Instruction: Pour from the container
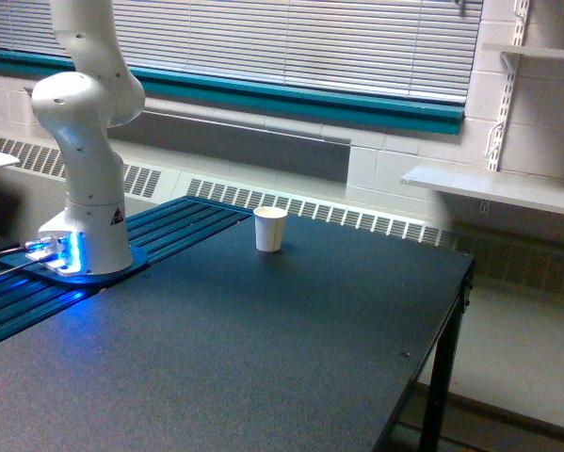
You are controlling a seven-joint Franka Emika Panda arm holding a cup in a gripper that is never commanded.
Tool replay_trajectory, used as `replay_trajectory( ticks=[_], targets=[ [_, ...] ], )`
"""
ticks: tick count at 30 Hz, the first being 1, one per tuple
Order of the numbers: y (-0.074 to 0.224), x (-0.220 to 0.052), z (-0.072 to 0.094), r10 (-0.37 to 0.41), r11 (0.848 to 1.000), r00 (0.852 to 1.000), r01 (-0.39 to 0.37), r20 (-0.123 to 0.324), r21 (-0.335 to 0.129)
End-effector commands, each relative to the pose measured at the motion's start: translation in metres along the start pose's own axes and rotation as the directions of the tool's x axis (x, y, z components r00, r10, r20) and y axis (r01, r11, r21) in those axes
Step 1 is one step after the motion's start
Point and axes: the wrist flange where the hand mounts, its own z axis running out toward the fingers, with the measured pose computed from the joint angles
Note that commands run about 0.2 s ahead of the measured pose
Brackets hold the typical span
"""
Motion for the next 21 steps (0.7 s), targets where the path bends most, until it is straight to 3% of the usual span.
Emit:
replay_trajectory(
  ticks=[1, 6, 12, 21],
  targets=[
    [0.008, -0.049, 0.038, -0.035, 0.998, 0.994, 0.04, 0.101, -0.053],
    [-0.008, -0.102, 0.053, -0.101, 0.993, 0.978, 0.111, 0.18, -0.047],
    [-0.017, -0.178, 0.07, -0.189, 0.976, 0.937, 0.212, 0.294, -0.048],
    [-0.014, -0.208, 0.068, -0.255, 0.954, 0.913, 0.29, 0.317, -0.069]
  ],
)
